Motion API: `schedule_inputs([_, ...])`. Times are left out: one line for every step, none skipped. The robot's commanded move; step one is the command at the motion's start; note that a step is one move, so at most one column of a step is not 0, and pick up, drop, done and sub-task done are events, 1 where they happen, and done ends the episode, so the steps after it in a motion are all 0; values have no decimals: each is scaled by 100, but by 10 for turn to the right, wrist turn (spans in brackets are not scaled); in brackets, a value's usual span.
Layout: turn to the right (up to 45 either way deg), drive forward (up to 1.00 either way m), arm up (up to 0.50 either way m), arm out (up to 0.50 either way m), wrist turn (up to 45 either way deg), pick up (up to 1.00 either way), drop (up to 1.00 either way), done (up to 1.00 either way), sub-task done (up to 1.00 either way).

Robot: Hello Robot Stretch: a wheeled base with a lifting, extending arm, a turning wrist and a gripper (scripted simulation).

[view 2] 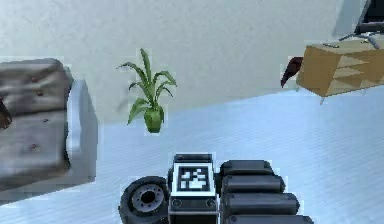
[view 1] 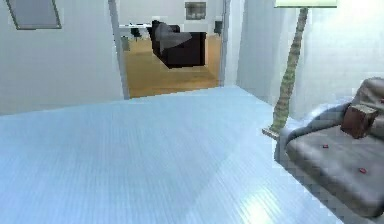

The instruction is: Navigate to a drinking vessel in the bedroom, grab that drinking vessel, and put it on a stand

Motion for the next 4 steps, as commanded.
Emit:
schedule_inputs([0, 100, 0, 0, 0, 0, 0, 0, 0])
schedule_inputs([0, 100, 0, 0, 0, 0, 0, 0, 0])
schedule_inputs([0, 100, 0, 0, 0, 0, 0, 0, 0])
schedule_inputs([-30, 0, 0, 0, 0, 0, 0, 0, 0])
